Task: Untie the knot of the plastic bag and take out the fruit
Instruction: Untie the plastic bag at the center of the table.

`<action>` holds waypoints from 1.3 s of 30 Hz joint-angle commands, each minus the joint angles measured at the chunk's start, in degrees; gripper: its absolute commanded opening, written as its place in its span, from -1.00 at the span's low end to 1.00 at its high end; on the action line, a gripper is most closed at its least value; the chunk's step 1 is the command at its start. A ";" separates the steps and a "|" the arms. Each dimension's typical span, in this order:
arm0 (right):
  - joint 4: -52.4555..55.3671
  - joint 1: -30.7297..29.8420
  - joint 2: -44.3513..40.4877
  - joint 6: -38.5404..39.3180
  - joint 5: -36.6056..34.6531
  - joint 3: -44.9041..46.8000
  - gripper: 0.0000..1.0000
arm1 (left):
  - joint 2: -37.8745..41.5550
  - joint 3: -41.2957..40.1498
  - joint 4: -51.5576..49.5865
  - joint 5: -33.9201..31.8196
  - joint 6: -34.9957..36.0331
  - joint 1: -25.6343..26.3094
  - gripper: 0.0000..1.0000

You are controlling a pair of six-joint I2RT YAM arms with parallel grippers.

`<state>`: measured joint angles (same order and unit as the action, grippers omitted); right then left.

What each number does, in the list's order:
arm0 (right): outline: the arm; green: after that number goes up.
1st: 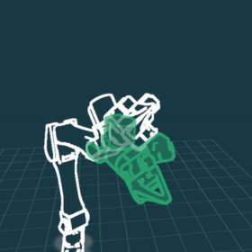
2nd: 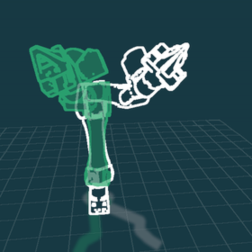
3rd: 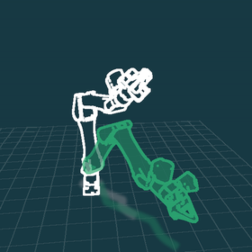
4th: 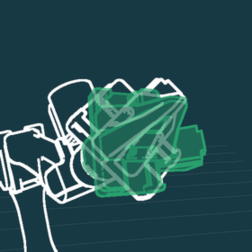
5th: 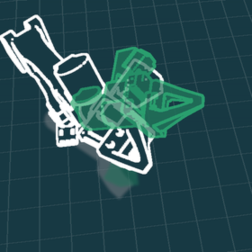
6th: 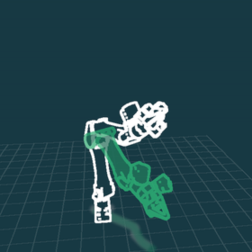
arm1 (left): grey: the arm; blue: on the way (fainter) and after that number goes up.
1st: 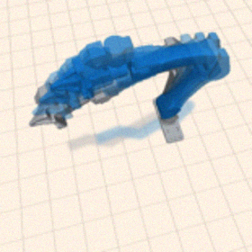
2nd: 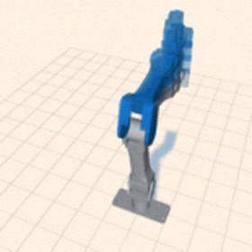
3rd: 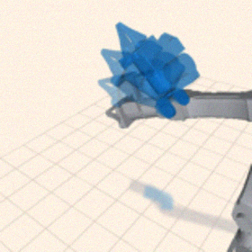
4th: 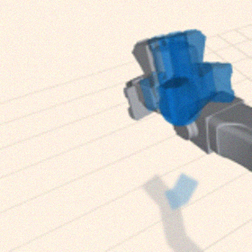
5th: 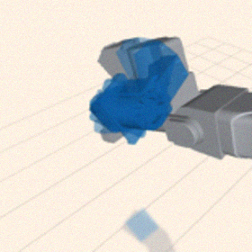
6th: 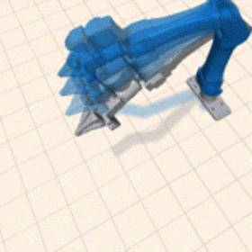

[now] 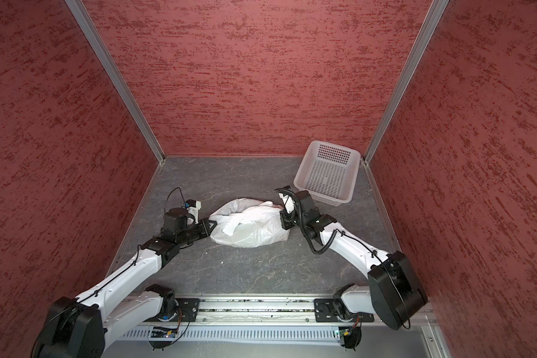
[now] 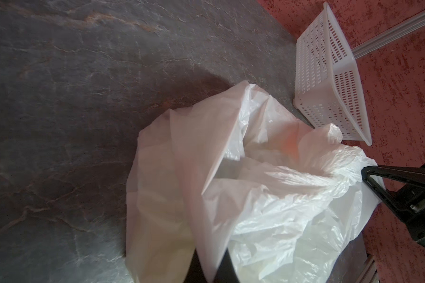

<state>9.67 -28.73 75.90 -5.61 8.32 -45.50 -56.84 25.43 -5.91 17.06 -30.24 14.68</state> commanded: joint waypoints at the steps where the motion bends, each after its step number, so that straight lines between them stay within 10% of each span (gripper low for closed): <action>1: 1.35 1.40 -1.59 -2.15 -3.77 0.20 -0.97 | 0.87 -0.39 0.54 0.45 -0.72 -0.92 -1.00; 9: 3.31 0.37 -8.50 3.81 2.29 -2.65 0.22 | -0.50 4.73 0.59 -2.34 4.48 8.08 -1.00; 14: 6.09 -1.74 -7.15 9.21 4.89 -7.36 0.56 | -0.56 5.17 2.83 -3.78 4.59 10.54 -1.00; 28: 8.82 -5.63 14.38 20.23 3.69 -22.76 0.60 | 1.29 2.37 4.33 -6.04 5.22 10.72 -1.00; 39: 9.76 -5.50 15.65 24.25 2.02 -21.16 -0.02 | 2.58 1.04 4.51 -6.22 5.19 8.42 -1.00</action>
<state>18.57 -34.20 91.79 16.23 10.85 -66.96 -55.44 27.16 -2.70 11.46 -26.04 24.05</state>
